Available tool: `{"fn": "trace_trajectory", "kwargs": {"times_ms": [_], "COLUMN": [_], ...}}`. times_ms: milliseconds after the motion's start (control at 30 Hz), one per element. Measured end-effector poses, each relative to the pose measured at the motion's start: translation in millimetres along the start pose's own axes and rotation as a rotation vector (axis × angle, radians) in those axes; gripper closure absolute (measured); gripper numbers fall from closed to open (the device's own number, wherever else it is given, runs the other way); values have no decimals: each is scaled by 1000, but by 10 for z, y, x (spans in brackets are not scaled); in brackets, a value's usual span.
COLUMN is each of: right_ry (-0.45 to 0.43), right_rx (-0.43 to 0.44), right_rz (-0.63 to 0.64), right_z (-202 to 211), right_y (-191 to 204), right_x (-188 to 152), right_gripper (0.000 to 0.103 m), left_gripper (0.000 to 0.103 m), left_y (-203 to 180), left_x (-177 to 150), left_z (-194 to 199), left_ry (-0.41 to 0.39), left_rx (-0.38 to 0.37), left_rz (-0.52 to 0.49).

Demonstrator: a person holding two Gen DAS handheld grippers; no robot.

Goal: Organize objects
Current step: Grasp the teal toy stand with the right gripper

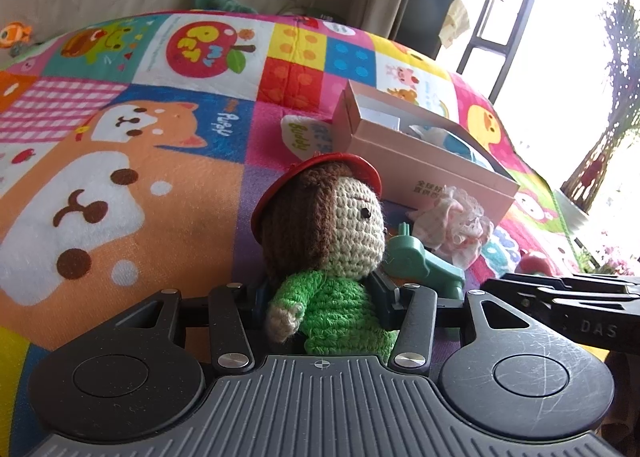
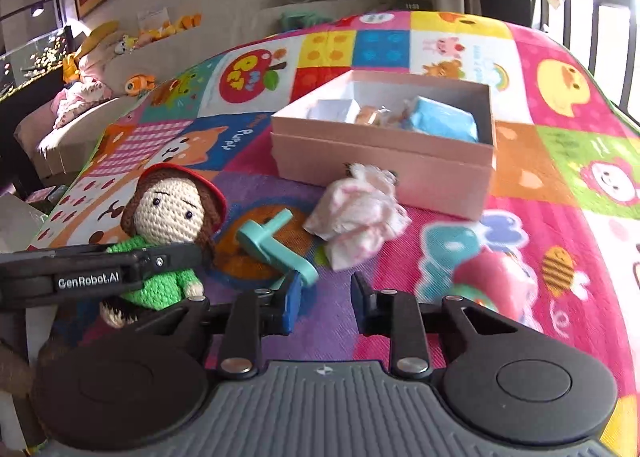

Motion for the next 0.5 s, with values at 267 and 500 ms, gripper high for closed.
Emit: {"fn": "trace_trajectory", "kwargs": {"times_ms": [267, 500], "right_ry": [46, 14], "right_rx": [13, 10], "right_rz": [65, -10], "right_z": [-94, -84], "right_y": [87, -2], "right_x": [-95, 63], "right_gripper": [50, 50], "left_gripper": [50, 51], "left_y": [25, 75], "left_x": [-36, -44], "left_z": [73, 85], "left_ry": [6, 5], "left_rx": [-1, -22], "left_rz": [5, 38]}}
Point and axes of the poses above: each gripper's, at about its wrist camera, not at the fingertips, and z roughly against the way its jaws point, y to its left, x to its top, the point moved 2 cm from there along -z, roughly the way its jaws point, and after that the axes turned 8 degrees about x, right-handed, at the moved point
